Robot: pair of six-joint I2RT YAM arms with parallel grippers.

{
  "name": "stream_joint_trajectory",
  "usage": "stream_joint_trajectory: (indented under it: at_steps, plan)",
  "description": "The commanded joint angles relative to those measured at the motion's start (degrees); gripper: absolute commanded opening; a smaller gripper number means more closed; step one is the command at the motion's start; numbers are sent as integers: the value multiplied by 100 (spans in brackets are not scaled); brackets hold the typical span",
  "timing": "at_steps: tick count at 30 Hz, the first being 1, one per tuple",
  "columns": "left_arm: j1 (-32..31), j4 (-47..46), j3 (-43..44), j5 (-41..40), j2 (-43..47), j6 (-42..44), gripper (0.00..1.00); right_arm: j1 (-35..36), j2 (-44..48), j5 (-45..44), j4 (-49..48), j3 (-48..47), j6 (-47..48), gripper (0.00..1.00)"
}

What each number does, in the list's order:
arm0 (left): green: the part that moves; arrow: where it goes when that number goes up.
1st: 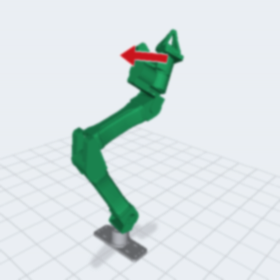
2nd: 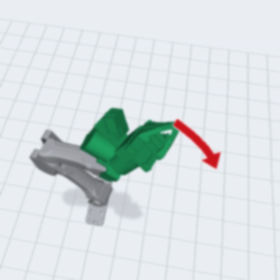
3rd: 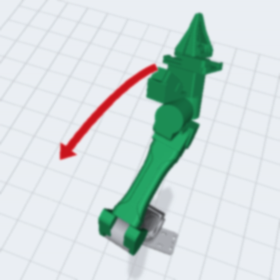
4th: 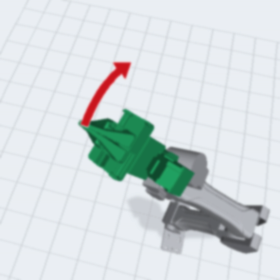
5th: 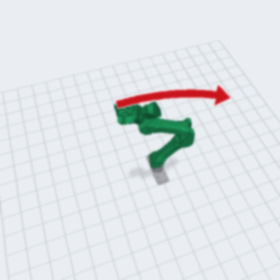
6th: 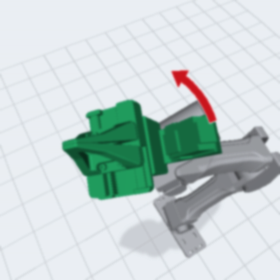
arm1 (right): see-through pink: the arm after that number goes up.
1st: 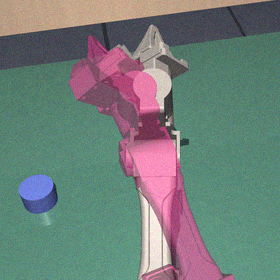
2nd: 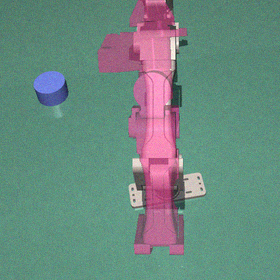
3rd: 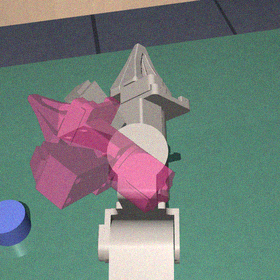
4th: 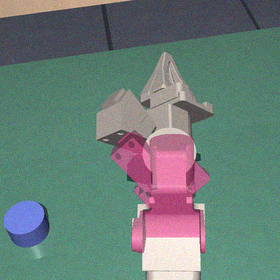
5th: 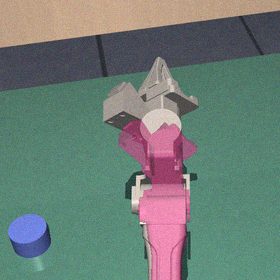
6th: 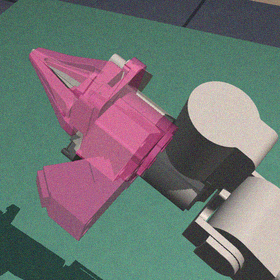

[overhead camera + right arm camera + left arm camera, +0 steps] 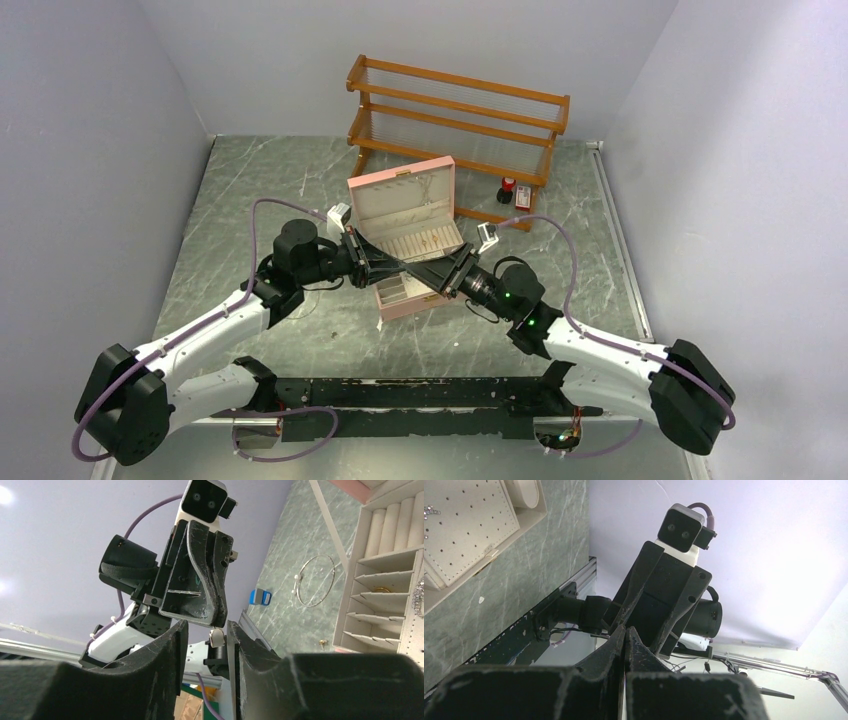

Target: Organize the mixed jewelry

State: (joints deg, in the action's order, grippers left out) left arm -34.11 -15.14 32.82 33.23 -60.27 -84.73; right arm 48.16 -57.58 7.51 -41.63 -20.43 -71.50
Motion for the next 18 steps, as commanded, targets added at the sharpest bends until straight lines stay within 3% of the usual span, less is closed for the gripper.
stream_joint_trajectory:
  at_steps: [1, 9, 18]
  plan:
    - [49, -66, -56, 78, 77, 22, 5, -17, 134, -31, -19, 132, 82, 37]
    - [45, -86, -74, 86, 68, 22, 5, -17, 176, 23, -57, 152, 97, 31]
    - [44, -138, -118, 104, 111, -4, 5, -23, 180, 49, 164, 52, 108, 12]
